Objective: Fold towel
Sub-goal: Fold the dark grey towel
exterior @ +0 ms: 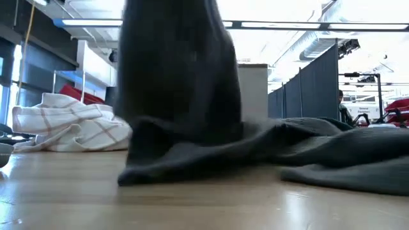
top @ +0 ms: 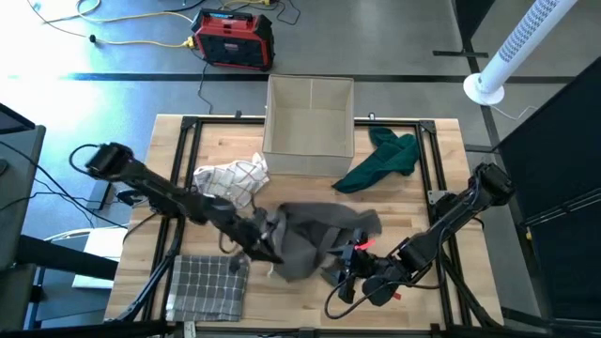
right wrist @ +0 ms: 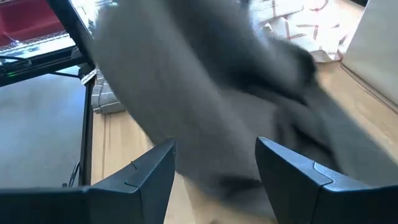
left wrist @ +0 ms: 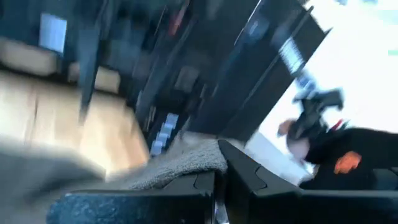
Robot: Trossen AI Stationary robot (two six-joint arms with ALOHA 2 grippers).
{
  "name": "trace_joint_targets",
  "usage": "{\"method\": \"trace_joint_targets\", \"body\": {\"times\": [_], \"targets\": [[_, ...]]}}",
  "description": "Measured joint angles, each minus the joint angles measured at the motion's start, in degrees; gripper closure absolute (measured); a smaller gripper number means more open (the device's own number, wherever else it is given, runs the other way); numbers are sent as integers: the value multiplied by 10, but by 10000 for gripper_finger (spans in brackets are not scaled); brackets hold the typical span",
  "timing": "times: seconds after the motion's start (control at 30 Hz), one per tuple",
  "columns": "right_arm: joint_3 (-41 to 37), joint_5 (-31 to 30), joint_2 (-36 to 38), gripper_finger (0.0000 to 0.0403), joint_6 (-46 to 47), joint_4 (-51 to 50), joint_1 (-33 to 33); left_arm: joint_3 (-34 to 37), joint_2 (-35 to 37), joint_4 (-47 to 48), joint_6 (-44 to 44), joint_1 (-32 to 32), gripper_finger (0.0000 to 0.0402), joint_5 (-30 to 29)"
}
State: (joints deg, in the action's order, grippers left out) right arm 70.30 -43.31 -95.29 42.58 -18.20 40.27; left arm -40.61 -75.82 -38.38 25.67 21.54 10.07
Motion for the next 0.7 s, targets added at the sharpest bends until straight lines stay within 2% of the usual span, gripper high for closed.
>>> {"method": "trace_joint_targets", "body": {"times": [0.3, 0.37, 0.43, 0.53, 0.7], "targets": [[0, 0, 0, 196, -2, -9, 7, -40, 143, 148, -138, -12, 401, -142], [0, 4, 0, 196, -7, -13, 10, -42, 162, 226, -151, -13, 401, -208], [0, 10, 0, 196, -10, -25, 13, -42, 166, 321, -138, -13, 401, -281], [0, 34, 0, 196, -18, -34, 15, -41, 155, 442, -93, -12, 401, -356], [0, 95, -35, 196, -99, 4, 7, -41, 118, 570, -23, -2, 401, -411]]}}
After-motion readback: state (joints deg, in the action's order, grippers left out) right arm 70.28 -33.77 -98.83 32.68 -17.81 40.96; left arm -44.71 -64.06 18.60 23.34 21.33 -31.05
